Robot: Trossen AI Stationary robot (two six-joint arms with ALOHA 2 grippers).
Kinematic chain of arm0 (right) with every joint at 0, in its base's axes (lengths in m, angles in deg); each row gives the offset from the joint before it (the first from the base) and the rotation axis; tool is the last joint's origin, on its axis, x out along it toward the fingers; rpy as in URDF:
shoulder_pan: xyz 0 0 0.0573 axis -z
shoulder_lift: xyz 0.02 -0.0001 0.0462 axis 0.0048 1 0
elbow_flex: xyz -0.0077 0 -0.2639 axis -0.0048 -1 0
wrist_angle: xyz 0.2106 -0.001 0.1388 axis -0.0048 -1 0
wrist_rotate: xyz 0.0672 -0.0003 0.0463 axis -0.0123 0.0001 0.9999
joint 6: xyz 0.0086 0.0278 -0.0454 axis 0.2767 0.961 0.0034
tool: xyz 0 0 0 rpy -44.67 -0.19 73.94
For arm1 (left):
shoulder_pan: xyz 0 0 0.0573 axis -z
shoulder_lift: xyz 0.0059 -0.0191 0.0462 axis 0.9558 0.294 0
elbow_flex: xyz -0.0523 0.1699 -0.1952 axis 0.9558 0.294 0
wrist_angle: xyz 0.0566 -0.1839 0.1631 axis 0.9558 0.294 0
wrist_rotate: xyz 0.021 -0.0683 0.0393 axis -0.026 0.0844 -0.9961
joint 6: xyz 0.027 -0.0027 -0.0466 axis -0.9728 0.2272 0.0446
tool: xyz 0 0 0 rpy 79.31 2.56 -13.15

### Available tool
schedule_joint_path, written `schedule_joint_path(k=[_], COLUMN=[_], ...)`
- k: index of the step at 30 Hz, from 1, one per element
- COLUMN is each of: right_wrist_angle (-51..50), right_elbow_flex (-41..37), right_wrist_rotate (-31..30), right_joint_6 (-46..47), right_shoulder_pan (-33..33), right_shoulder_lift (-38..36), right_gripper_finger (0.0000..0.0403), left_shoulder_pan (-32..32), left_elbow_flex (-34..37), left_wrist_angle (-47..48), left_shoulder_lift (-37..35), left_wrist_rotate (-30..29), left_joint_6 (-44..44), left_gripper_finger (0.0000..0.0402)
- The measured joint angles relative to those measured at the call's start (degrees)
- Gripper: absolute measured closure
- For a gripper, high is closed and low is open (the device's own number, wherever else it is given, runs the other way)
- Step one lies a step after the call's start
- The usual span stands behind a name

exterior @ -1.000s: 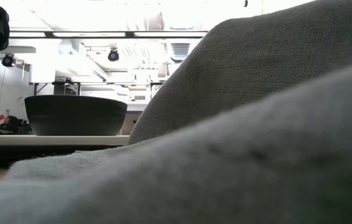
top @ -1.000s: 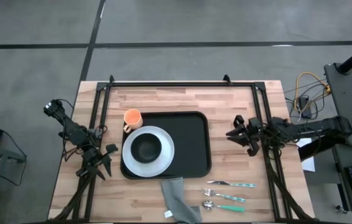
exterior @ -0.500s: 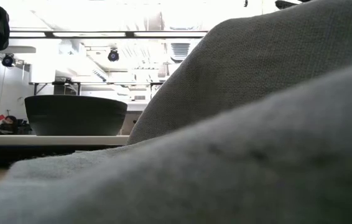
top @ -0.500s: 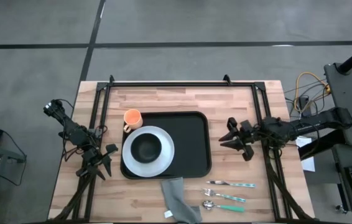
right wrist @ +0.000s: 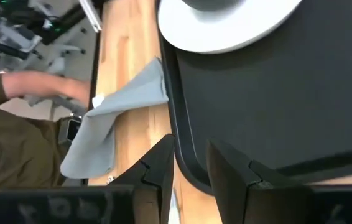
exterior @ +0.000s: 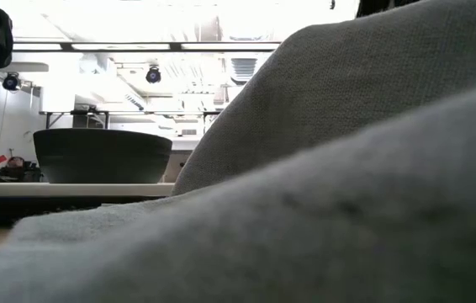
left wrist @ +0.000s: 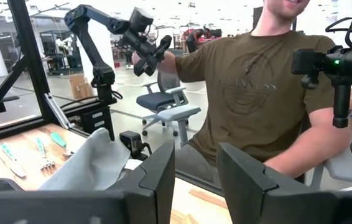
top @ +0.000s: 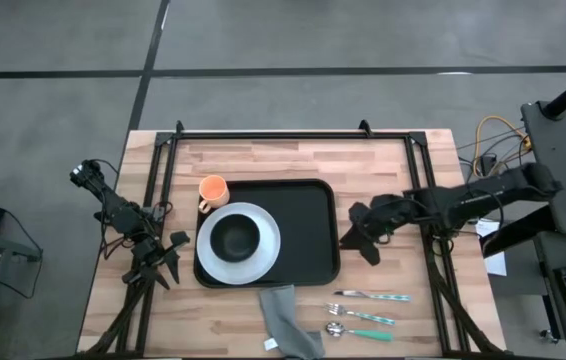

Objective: Set up tray
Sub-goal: Put the gray napkin on the black tray to the right of the white plate

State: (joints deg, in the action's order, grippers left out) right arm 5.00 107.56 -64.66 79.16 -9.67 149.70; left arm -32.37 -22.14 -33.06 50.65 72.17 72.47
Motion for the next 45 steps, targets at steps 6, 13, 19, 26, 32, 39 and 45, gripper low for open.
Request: schedule_joint_path(k=[6, 13, 19, 26, 32, 39, 45], right_wrist_angle=[-9.39, -11.92, -13.16, -17.88, -27.15, -27.88, -30.51], right_elbow_flex=[7.56, 11.21, 14.07, 22.17, 32.61, 41.92, 46.08], right_wrist_rotate=[-0.28, -0.51, 1.18, 2.35, 2.06, 2.26, 2.57], right_joint_6=[4.44, 9.18, 12.83, 15.09, 16.53, 17.43, 17.64], right_shoulder_pan=[-0.12, -0.15, -0.52, -1.74, -2.75, -2.75, -3.10], right_shoulder_lift=[4.04, 7.52, 12.23, 20.09, 27.50, 35.57, 40.59], right_gripper_finger=[0.0319, 0.0319, 0.0319, 0.0319, 0.0320, 0.0320, 0.0320], left_shoulder_pan=[0.01, 0.02, 0.00, 0.00, 0.02, 0.00, 0.00], left_elbow_flex=[0.00, 0.00, 0.00, 0.00, 0.00, 0.00, 0.00], left_wrist_angle=[-0.02, -0.01, -0.02, -0.02, -0.02, -0.02, -0.02], left_shoulder_lift=[0.00, 0.00, 0.00, 0.00, 0.00, 0.00, 0.00], left_wrist_rotate=[0.00, 0.00, 0.00, 0.00, 0.00, 0.00, 0.00], left_joint_6=[0.00, 0.00, 0.00, 0.00, 0.00, 0.00, 0.00], left_gripper_finger=[0.0301, 0.0301, 0.0301, 0.0301, 0.0301, 0.0301, 0.0301])
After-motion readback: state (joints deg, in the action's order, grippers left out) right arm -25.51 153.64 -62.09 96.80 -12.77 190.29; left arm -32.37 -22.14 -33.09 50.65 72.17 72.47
